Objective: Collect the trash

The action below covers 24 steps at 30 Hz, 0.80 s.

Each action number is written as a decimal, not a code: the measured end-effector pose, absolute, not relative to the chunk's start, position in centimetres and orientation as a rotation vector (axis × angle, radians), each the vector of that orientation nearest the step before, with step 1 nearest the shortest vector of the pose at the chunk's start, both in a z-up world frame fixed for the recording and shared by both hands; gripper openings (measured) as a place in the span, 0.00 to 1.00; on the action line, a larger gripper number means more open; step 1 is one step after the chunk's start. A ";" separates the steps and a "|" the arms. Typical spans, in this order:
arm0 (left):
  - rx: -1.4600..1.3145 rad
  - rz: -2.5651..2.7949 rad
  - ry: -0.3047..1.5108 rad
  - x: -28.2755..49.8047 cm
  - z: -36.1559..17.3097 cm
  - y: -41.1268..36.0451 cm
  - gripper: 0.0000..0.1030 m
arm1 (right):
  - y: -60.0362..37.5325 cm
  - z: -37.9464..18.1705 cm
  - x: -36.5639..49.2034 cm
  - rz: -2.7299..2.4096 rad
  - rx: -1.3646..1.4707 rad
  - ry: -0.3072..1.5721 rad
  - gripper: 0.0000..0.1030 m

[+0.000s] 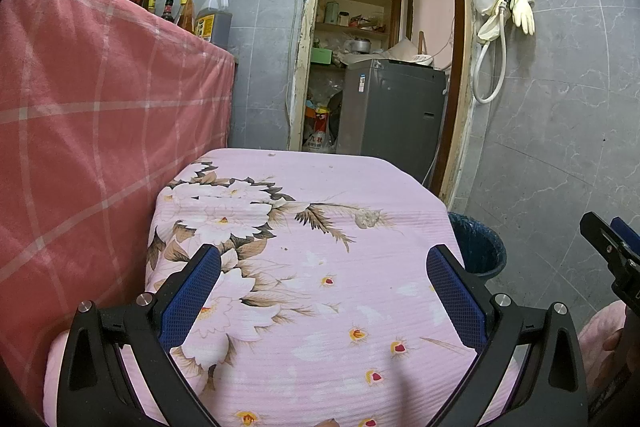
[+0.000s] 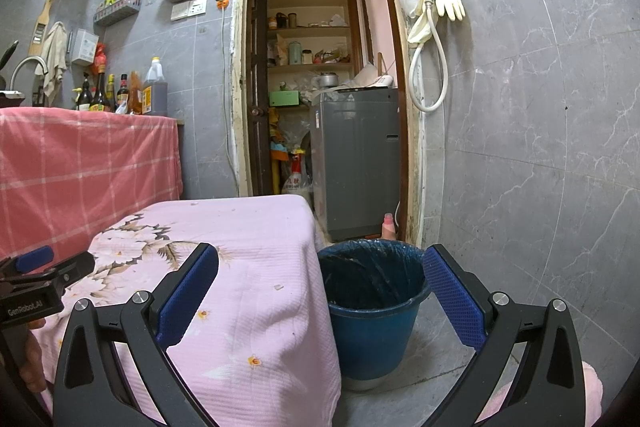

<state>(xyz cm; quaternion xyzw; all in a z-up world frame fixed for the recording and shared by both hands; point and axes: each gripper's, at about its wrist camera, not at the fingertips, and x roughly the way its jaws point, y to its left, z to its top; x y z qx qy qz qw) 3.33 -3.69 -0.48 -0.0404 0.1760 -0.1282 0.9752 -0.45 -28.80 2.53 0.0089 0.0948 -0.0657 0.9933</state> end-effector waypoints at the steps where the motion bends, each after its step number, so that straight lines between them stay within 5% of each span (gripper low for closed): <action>1: -0.081 -0.259 0.356 3.3 -0.4 -3.7 0.98 | -28.8 2.5 -0.4 -0.132 0.018 0.190 1.00; 24: -0.080 -0.259 0.355 3.2 -0.4 -3.8 0.98 | -28.6 2.6 -0.5 -0.134 0.020 0.189 1.00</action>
